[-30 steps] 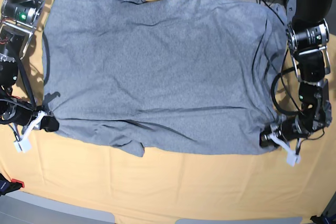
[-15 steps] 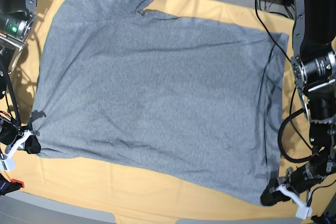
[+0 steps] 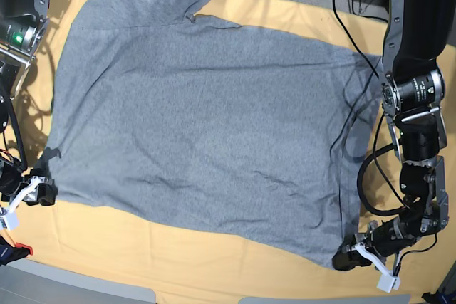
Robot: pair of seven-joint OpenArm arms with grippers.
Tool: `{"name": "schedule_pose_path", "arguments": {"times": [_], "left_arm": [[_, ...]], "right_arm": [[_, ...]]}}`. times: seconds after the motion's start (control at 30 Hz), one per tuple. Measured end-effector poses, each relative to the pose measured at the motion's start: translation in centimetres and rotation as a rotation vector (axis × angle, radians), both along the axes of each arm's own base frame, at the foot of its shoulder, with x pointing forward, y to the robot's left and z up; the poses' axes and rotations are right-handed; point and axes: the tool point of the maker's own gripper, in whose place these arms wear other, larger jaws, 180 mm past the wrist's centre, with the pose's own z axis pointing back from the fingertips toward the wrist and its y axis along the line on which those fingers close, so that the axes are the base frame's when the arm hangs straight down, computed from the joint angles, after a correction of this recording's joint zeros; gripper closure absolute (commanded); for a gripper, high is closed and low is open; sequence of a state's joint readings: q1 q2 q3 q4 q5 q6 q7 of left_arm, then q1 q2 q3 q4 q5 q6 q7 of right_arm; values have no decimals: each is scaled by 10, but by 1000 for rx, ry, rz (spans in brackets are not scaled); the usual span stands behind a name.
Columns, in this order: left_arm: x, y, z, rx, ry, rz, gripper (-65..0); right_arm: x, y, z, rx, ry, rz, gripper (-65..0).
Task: Layout the t-shirt on the table in an organized manner, then fold the t-shirt properly
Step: 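Grasp the hem corner with the right gripper and pull both hem corners apart, then release the hem with the right gripper and regrasp the side edge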
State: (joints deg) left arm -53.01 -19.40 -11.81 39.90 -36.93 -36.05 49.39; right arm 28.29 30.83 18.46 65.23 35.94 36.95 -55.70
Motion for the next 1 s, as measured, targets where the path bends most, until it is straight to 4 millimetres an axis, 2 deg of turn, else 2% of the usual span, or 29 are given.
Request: {"name": "schedule_pose_path", "arguments": {"times": [0.07,0.1,0.2,0.3,0.4,0.5,0.67,0.77,0.87,0.93,1.0], "left_arm": [[-6,-1,-5,-6,40,-21,-351],[-9,-1,-8,-9,56,-29,-382],[-13,4,-15,7,82,-30,-388],[-13,16,-11,18,75,-10,-388],[-15,31,-10,33,75,12,-388],[-16,37,-11,36,84,29,-388],[-15,31,-12,29,86,22,-388],[-15,30,-12,27,87,21,-388],[-17,31,-16,29,94,22,-388],[-20,31,-25,25,106,23,-388],[-25,31,-38,22,124,29,-388]], "right_arm": [[-5,-1,-5,-6,37,3,-323],[-6,0,-6,-3,46,8,-323],[-6,12,-2,37,20,65,-322],[-2,27,10,130,-28,97,-315],[-2,33,8,141,-19,110,-315],[2,39,-9,51,8,114,-316],[19,57,-38,-137,24,95,-319],[22,52,-54,-152,45,44,-319],[16,42,-78,-126,104,-10,-319],[11,33,-94,-114,139,-65,-319],[7,34,-103,-92,152,-54,-319]]}}
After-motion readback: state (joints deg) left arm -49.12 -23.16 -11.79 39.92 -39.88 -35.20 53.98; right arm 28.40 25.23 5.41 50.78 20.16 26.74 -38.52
